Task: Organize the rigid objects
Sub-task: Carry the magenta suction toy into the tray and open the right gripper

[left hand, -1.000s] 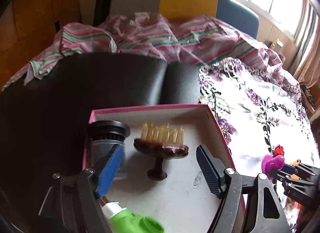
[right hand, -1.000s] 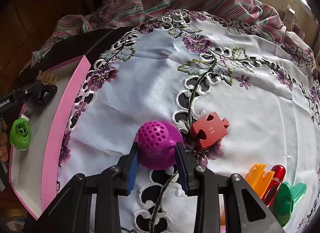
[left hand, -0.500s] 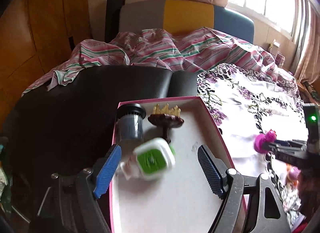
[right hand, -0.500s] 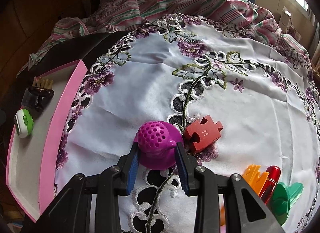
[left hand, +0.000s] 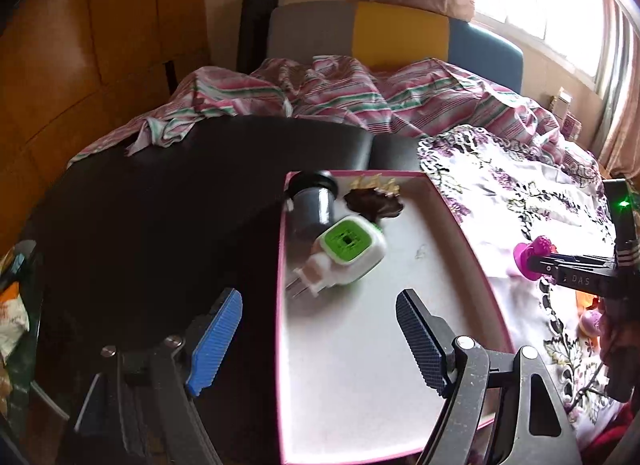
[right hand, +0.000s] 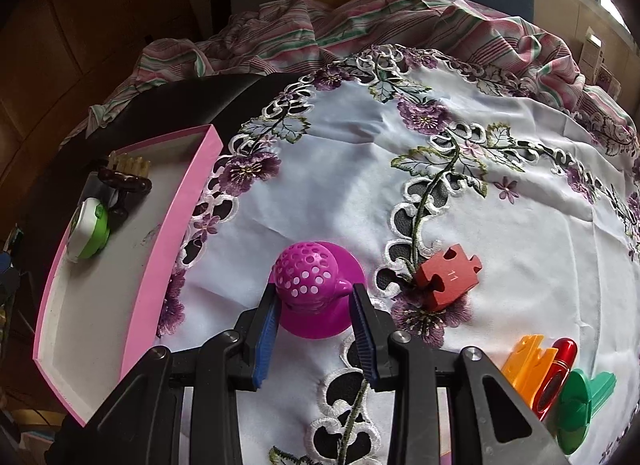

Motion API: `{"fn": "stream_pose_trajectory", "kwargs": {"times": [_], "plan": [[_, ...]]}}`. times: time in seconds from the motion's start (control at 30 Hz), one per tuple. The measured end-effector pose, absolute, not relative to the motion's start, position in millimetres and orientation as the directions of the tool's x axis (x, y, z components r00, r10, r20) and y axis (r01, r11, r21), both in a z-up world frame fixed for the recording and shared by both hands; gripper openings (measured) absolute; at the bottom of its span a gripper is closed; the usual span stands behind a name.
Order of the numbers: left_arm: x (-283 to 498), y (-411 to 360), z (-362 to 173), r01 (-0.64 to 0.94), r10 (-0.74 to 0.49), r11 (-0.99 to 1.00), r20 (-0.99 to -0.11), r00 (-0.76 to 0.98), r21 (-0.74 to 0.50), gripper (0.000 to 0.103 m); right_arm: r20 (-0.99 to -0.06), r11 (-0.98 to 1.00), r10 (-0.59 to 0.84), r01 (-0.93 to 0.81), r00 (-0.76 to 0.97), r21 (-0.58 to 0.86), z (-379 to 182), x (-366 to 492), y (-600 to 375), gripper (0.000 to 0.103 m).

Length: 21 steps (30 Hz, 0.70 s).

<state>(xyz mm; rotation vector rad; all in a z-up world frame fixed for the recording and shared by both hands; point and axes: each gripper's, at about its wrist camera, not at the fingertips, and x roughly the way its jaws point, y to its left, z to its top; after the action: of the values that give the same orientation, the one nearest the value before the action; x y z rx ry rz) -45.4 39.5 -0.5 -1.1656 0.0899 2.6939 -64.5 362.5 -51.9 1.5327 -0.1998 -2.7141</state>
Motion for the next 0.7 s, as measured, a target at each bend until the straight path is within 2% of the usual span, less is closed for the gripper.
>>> {"fn": "stream_pose_trajectory", "kwargs": {"times": [0.37,0.53,0.7], "plan": [[-37.6,-1.1,-16.0,-0.142,0.140,-0.988,-0.748,-0.648,-0.061,0.080,-0.884,-0.996,-0.037,-0.050,-0.465,0.068,-64.8,-61.8,349.9,0.035],[-35.9,-13.6,-24.8,-0.108,0.119,-0.992,-0.760,-0.639,-0.064,0.080,-0.864,-0.995,-0.043,-0.058,-0.502,0.083,-48.5,-58.4,343.0,0.035],[-35.9,-19.8,-30.5,-0.095,0.120,-0.993,-0.768,-0.629,-0.077,0.080,-0.836,-0.994,-0.099,0.017,-0.539,0.107,-23.7,-63.6,311.0,0.035]]}}
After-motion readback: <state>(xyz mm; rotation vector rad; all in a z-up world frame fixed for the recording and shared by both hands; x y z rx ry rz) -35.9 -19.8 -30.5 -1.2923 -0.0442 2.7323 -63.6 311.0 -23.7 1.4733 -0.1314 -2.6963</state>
